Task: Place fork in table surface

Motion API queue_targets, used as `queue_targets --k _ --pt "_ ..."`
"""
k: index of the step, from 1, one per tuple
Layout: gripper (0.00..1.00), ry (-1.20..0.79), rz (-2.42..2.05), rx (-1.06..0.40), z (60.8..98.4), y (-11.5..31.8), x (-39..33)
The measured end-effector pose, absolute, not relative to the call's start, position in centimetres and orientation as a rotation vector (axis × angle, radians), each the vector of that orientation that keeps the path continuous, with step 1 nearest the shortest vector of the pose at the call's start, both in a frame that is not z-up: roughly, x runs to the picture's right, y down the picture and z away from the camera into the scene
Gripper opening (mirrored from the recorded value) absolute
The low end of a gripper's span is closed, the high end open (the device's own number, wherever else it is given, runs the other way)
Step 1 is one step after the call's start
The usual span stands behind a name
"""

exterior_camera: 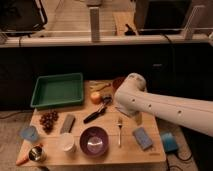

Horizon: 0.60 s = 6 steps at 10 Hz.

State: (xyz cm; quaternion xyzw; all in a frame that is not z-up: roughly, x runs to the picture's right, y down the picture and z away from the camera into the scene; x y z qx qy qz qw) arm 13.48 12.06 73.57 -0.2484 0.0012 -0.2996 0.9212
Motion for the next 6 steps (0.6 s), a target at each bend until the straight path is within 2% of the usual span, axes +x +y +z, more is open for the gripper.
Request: queue_targets --k 3,6 --pt "0.78 -0.002 -0.678 -0.503 74.3 12.3 13.7" --pt "0.5 -0.009 -0.718 -0.499 75.4 13.2 14.4"
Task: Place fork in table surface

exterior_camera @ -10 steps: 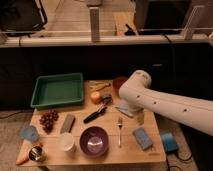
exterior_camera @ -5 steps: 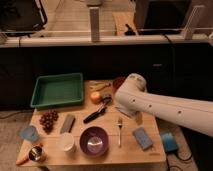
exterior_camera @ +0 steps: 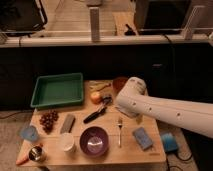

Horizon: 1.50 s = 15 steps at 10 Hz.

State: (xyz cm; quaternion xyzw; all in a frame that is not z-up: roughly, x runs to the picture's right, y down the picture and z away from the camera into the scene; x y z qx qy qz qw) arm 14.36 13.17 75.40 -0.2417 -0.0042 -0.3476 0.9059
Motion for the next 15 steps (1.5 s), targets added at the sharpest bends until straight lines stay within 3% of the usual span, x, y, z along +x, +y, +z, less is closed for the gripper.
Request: queue_targets --k 2,5,6,7,10,11,12,15 --pt "0.49 -0.013 -0.763 -0.498 75.5 13.9 14.3" --pt "0.75 -0.023 -0.799 -0.504 76.1 14.8 13.7" --pt "0.79 -0.033 -0.799 -0.507 76.2 15.1 13.7" --pt "0.79 -0.038 -0.796 -0.514 76.2 15.5 13.8" --pt "0.61 -0.059 -0.797 -0.531 76.4 15.9 13.5" --pt "0.63 -0.064 -0.796 -0.541 76.6 16.0 13.3" --pt "0.7 -0.071 -0.799 -0.548 76.7 16.2 13.2" --pt "0.76 -0.096 -0.809 -0.561 77.1 16.9 12.9"
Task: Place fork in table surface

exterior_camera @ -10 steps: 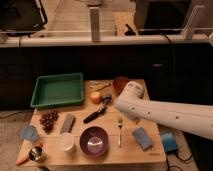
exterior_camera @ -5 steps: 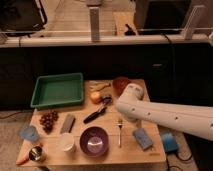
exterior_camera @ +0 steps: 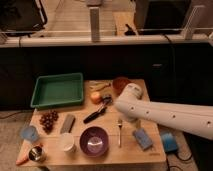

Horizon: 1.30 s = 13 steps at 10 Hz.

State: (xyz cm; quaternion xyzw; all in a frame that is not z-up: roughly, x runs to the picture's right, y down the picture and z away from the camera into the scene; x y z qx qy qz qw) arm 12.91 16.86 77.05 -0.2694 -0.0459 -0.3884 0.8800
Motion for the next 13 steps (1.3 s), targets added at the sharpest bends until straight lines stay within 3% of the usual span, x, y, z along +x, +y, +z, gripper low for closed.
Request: queue_targets --k 13 --pt "0.8 -0.21 -0.805 -0.557 78.1 18.9 10.7"
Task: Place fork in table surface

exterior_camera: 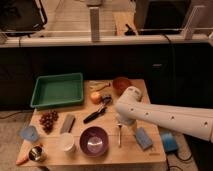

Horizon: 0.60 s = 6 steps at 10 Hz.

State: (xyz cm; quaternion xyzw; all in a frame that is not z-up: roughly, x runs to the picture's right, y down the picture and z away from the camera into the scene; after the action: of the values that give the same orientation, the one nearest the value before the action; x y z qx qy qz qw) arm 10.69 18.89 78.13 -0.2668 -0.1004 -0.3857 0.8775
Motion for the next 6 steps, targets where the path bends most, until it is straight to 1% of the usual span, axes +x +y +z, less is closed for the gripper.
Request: queue_targets --k 6 --pt "0.8 -0.272 -0.786 -0.543 78.14 19.04 10.21"
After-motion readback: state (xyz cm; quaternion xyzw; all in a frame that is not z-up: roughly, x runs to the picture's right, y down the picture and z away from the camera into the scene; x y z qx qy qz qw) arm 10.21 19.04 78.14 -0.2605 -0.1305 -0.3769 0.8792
